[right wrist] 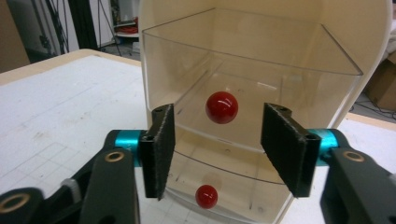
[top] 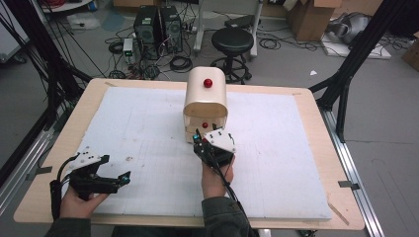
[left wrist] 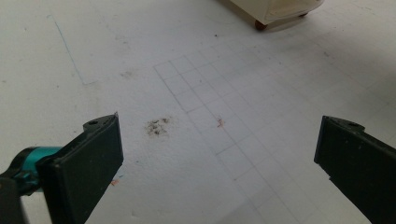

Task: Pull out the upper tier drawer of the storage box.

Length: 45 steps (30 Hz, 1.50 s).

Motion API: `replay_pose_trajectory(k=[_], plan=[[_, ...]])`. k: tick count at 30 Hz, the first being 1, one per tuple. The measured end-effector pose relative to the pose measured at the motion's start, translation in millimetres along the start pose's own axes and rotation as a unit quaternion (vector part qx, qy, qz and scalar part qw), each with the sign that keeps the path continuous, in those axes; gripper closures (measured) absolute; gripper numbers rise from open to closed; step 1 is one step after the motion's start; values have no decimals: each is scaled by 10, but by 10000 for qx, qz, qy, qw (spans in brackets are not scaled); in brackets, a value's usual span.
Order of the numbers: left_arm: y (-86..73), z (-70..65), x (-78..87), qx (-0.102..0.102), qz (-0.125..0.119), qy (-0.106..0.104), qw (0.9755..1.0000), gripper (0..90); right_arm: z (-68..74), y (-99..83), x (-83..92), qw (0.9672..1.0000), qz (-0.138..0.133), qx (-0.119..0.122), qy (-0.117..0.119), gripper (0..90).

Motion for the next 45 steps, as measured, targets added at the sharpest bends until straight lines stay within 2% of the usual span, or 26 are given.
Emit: replay_pose_trajectory(k=[11, 18, 32, 45], plan=[[-8, 7, -1, 21, 5, -34, 10000, 17, 30, -9, -63, 9997, -50, 7, -231, 651], [-8, 8, 2, 14, 7, -26, 10000, 17, 18, 3, -66, 9997, -88, -41, -221, 714], [-7, 12, 11, 9, 1, 0, 10000, 17, -4, 11, -46, 9999, -32, -79, -131, 722], [-3, 7, 16, 6, -6, 17, 10000, 17, 13, -20, 97, 9999, 2, -127, 104, 723]])
Point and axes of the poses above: each handheld gripper's, and its own axes: x roughly backward along the jaws, y roughly out of its top, z roughly to its left, the point moved 6 cm from there along -x, roughly forward along the jaws, and after that the axes turned 6 degrees about -x, right-handed, at the moved point
